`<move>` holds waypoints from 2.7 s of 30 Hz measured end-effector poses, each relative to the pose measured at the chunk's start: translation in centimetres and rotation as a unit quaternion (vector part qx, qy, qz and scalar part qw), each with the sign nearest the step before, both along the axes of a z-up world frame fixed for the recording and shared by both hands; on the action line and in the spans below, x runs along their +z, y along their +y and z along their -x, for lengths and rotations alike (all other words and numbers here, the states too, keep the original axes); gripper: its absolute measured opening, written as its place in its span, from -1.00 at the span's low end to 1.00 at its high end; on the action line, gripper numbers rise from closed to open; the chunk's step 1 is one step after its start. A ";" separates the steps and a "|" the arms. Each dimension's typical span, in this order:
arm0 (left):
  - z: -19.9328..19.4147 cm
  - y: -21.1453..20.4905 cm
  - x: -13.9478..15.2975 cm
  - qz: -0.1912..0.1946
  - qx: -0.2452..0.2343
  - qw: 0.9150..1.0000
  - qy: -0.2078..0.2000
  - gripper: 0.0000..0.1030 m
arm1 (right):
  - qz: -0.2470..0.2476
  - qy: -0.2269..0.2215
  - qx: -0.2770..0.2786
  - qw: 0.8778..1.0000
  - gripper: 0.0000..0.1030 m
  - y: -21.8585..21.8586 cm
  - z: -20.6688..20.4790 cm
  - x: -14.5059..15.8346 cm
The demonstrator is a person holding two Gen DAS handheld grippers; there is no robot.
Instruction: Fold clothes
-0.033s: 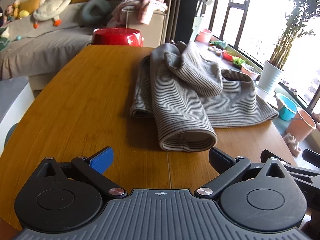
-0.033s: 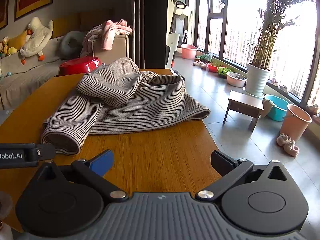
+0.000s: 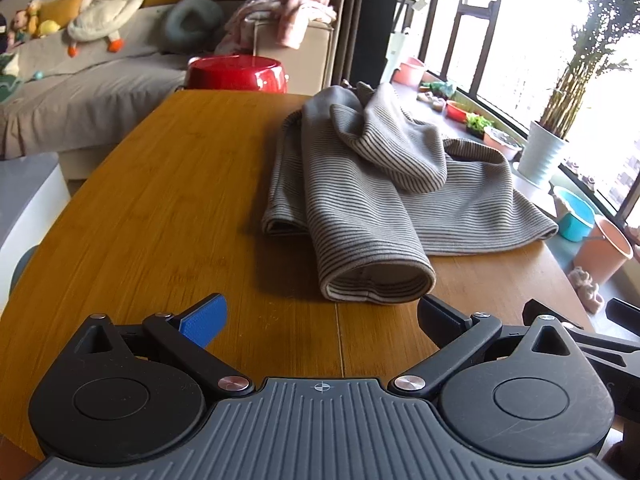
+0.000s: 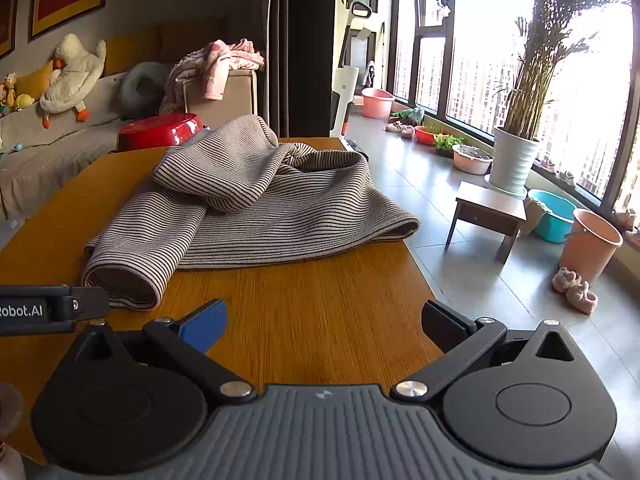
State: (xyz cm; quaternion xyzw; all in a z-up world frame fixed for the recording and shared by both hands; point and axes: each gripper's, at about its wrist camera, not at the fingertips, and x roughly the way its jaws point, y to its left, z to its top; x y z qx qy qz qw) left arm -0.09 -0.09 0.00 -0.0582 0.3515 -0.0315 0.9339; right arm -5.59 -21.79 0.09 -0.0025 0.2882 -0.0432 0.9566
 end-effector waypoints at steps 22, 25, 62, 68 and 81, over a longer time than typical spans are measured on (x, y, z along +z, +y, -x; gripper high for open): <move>0.0 -0.3 0.0 -0.032 0.001 0.999 0.012 1.00 | 0.000 0.008 0.016 1.000 1.00 0.3 -0.7 0.2; -0.1 -0.2 -0.1 -0.032 0.002 0.999 0.013 1.00 | -0.001 0.011 0.016 1.000 1.00 0.3 -0.7 0.1; -0.2 -0.1 -0.3 -0.036 0.008 0.999 0.020 1.00 | -0.001 0.020 0.022 1.000 1.00 0.6 -0.8 -0.1; -0.2 -0.1 -0.3 -0.036 0.007 0.999 0.021 1.00 | -0.002 0.021 0.023 1.000 1.00 0.6 -0.9 -0.1; -0.3 0.0 -0.4 -0.035 0.008 0.999 0.024 1.00 | -0.002 0.026 0.024 0.999 1.00 0.6 -1.0 -0.2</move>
